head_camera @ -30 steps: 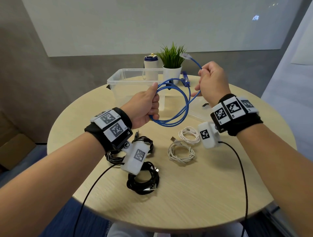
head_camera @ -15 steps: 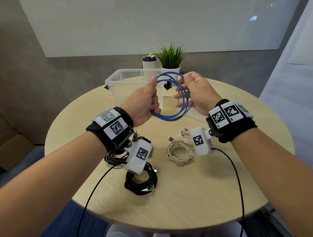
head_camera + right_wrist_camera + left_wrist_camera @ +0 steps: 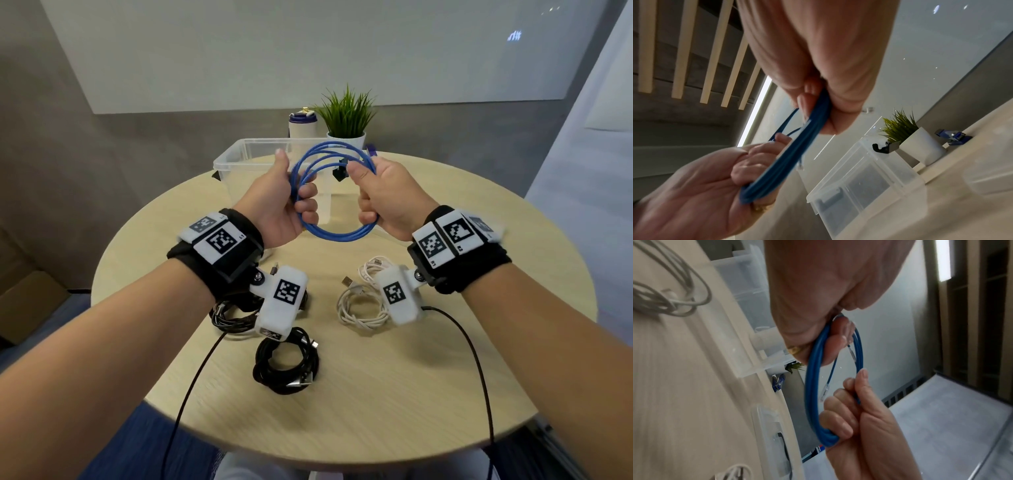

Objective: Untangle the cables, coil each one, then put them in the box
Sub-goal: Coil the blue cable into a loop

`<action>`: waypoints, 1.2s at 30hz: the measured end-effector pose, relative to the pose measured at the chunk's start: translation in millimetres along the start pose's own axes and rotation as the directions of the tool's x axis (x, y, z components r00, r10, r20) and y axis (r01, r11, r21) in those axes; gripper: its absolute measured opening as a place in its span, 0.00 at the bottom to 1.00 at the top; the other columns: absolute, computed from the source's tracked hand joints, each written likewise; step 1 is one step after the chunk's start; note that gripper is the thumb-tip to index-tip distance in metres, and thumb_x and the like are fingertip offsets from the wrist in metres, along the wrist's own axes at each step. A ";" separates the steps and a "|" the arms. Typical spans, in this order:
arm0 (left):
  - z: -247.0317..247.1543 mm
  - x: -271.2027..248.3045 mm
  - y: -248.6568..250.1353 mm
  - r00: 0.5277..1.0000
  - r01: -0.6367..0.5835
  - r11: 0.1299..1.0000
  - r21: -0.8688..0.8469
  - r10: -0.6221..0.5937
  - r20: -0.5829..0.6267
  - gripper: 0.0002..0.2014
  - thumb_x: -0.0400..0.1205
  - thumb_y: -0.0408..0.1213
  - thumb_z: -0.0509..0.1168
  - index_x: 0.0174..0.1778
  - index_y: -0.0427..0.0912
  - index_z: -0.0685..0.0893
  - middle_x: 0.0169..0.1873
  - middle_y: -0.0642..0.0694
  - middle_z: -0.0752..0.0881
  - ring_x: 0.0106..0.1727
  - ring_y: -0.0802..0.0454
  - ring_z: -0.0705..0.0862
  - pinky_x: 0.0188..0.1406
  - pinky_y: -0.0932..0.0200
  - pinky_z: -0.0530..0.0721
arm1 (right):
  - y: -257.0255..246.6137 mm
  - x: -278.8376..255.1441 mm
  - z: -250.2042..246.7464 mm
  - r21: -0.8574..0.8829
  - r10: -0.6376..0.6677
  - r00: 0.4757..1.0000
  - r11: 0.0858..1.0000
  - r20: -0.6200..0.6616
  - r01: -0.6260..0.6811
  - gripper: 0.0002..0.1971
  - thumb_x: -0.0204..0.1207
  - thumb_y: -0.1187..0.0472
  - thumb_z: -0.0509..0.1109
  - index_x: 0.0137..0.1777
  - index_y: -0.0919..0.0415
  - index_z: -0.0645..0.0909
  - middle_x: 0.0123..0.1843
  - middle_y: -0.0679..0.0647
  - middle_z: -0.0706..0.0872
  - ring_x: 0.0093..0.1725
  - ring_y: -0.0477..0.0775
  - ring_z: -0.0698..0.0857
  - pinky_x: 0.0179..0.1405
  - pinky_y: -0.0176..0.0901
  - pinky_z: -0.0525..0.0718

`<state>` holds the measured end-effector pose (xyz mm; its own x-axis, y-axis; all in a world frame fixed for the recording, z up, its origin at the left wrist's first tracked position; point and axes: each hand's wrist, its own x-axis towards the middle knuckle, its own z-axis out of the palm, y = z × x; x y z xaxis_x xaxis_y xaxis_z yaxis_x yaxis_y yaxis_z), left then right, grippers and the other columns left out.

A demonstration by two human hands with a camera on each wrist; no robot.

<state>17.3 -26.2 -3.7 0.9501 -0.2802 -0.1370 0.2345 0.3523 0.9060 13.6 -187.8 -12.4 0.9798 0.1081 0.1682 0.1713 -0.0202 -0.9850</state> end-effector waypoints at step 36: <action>-7.4 12.1 -12.3 0.942 -0.198 0.823 0.532 0.309 -0.127 0.17 0.79 0.35 0.70 0.40 0.46 0.64 0.40 0.43 0.80 0.32 0.53 0.71 0.29 0.61 0.69 | -0.7 -0.4 -10.4 0.174 0.122 0.992 0.977 0.031 -0.126 0.21 0.86 0.43 0.51 0.38 0.57 0.67 0.20 0.47 0.60 0.18 0.46 0.57 0.21 0.36 0.64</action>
<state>27.5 -27.4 -19.5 0.9941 -0.0414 0.0999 -0.1045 -0.1300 0.9860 14.1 -198.2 -11.3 0.9898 0.1354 0.0451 0.0260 0.1398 -0.9898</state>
